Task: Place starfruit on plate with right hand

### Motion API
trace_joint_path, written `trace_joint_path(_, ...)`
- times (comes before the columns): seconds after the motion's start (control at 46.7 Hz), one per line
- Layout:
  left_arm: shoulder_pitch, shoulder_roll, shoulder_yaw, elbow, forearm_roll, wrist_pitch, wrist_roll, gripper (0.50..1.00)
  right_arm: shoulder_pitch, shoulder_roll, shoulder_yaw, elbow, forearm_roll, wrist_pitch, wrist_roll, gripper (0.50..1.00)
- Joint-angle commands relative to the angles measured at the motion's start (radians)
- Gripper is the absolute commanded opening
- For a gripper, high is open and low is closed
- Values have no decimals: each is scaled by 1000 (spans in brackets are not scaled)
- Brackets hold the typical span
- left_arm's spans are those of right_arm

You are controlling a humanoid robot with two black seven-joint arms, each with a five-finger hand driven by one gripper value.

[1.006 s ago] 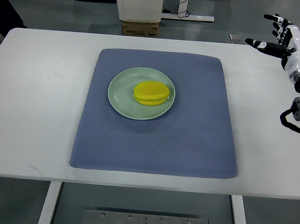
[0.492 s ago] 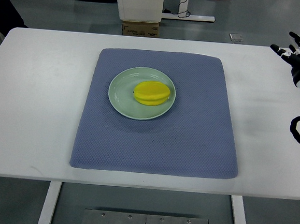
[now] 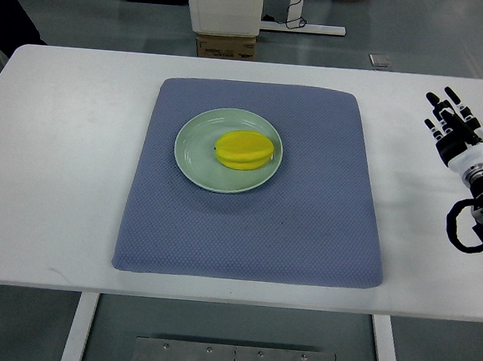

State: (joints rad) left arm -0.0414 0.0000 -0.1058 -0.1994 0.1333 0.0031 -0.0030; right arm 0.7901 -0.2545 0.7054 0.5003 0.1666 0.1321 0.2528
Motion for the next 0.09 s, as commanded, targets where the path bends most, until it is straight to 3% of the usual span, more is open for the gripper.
trace_joint_path(0.0,0,0,0,0,0,0,0,1000,-5,6,-4,0,-1,4,11,1000)
trace_joint_path(0.064,0,0,0,0,0,0,0,1000,-5,6,-10,0,-2,12,11,1000)
